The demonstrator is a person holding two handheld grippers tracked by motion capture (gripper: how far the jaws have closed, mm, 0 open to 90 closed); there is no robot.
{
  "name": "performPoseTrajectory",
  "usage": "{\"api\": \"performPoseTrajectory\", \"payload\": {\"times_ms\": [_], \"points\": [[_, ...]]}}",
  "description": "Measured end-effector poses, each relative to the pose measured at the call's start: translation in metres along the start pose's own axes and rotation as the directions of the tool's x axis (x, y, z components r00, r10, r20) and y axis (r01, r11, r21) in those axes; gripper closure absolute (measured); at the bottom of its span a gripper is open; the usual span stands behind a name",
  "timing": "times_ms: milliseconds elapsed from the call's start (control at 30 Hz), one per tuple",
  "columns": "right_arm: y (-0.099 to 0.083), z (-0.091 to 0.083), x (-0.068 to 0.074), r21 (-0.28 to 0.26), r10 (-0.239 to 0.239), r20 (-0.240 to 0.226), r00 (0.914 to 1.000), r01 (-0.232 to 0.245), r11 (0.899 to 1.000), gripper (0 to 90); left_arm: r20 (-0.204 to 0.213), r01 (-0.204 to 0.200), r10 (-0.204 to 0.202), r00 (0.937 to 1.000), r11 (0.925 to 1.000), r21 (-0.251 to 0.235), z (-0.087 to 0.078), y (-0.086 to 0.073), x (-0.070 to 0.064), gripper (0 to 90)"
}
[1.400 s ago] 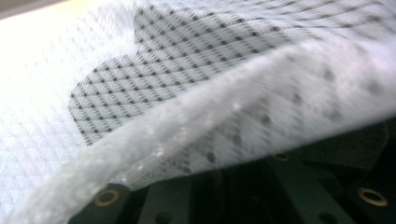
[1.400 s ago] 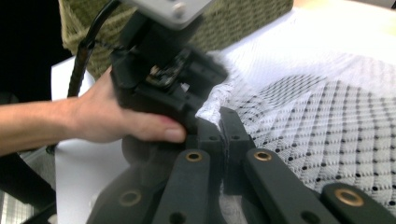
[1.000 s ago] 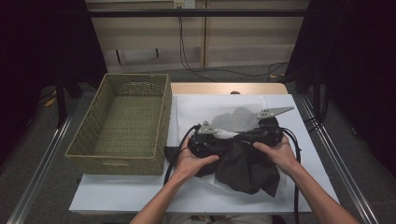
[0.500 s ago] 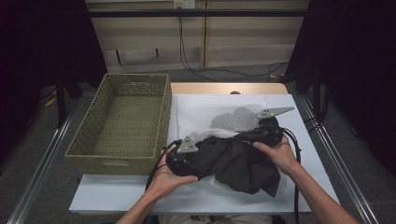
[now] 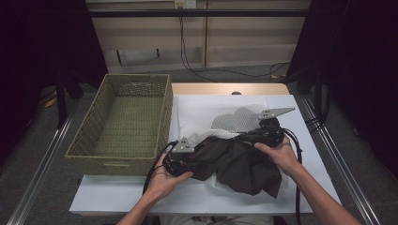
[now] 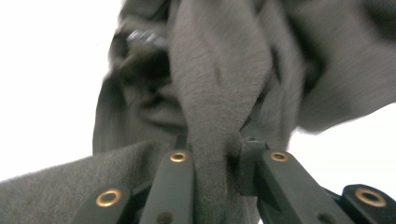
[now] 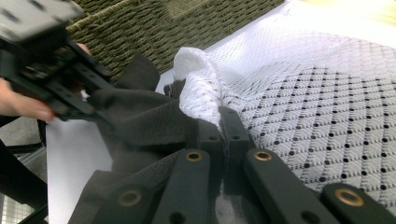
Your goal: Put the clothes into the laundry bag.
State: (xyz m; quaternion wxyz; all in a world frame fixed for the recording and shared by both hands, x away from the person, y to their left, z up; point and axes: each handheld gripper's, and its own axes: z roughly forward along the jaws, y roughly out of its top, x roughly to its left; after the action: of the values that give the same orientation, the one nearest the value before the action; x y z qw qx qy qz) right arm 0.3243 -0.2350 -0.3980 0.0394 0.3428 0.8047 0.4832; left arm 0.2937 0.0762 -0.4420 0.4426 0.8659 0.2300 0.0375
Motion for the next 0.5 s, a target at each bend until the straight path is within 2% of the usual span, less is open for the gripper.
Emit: {"api": "performPoseTrajectory", "payload": {"times_ms": [67,167,200,500], "points": [[0.0,0.001,0.0,0.001,0.0,-0.001,1.0,0.0,1.0,89.7,0.017,-0.012,0.012,0.9998,0.9998,-0.017,0.0,0.006,-0.004,81.5],[0.001,0.002,0.0,0.0,0.0,0.005,1.0,0.0,1.0,89.7,0.056,0.002,0.002,0.9984,0.9979,-0.065,0.002,0.017,-0.007,81.7],[0.001,0.002,0.001,-0.002,0.001,0.007,1.0,-0.001,1.0,89.7,0.059,-0.015,0.019,0.9981,0.9976,-0.067,0.004,0.024,-0.009,81.8],[0.0,0.004,-0.001,-0.002,0.009,0.003,1.0,-0.009,1.0,89.7,0.13,-0.016,0.033,0.9909,0.9908,-0.135,0.024,0.066,-0.019,82.2]]}}
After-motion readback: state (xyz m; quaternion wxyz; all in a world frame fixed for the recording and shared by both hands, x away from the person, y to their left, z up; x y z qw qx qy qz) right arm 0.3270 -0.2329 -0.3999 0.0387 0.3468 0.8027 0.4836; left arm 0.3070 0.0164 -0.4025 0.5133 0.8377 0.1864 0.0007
